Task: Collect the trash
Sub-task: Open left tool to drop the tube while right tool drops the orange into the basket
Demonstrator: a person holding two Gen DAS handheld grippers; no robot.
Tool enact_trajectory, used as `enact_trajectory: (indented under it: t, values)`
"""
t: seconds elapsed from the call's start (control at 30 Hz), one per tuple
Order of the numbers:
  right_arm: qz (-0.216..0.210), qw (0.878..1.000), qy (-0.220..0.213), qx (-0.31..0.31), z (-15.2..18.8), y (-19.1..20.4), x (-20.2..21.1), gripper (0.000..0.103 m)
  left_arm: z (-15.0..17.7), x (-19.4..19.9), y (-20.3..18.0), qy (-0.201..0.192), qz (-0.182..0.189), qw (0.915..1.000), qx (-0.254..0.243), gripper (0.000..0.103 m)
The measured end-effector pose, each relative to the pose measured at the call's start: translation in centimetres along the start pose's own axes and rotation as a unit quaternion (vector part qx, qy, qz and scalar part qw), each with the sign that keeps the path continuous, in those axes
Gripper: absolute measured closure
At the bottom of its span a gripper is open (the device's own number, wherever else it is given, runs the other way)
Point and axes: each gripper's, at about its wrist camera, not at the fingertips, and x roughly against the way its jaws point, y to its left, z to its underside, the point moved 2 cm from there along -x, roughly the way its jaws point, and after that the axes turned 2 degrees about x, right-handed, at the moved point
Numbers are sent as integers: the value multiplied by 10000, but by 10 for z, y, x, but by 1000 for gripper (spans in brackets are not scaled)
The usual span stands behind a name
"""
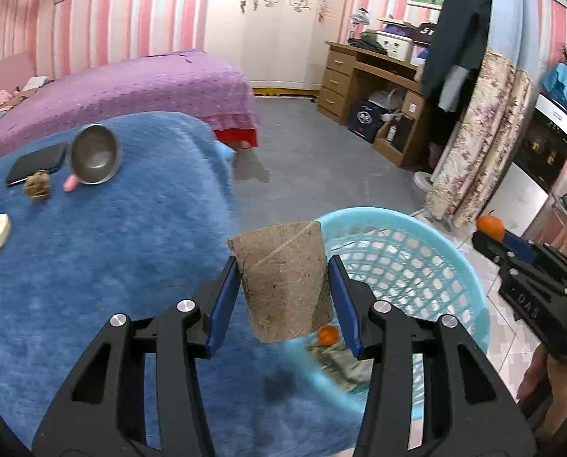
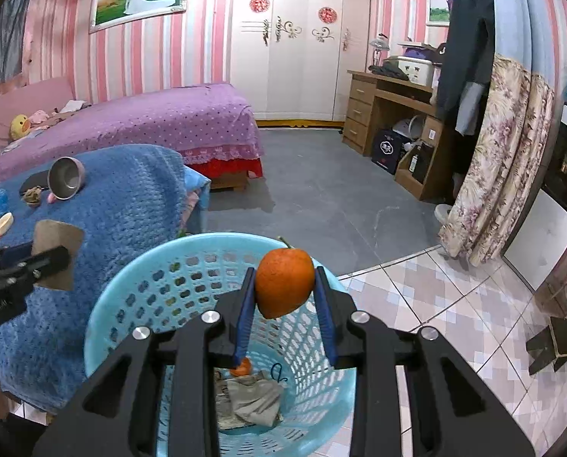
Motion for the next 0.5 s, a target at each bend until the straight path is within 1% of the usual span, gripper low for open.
enact_trajectory:
  t: [0.07, 0.2, 0.27, 0.33, 0.4, 0.47, 0.5]
  values:
    - [15, 10000, 8, -37, 3, -5, -1, 73, 0, -7, -12, 9, 108, 9999, -27, 57]
    - [65, 9999, 61, -125, 9, -14, -3, 73, 2, -21, -34, 3, 308, 9993, -232, 57]
    - [81, 9997, 90, -196, 13, -20, -6, 73, 3, -26, -40, -16, 334, 9990, -309, 56]
    - [84, 9996, 104, -250, 15, -23, -7, 73, 4, -36, -43, 109, 368, 9986, -363, 55]
    - [82, 9995, 113, -271, 17, -22, -7, 73, 4, -44, -43, 262, 484, 9979, -347, 46]
    - [85, 9996, 121, -258, 17, -20, -7, 73, 4, -46, -40, 243, 400, 9984, -331, 25]
    - [92, 9996, 123, -244, 17, -19, -7, 73, 4, -44, -38, 170, 326, 9988, -334, 22]
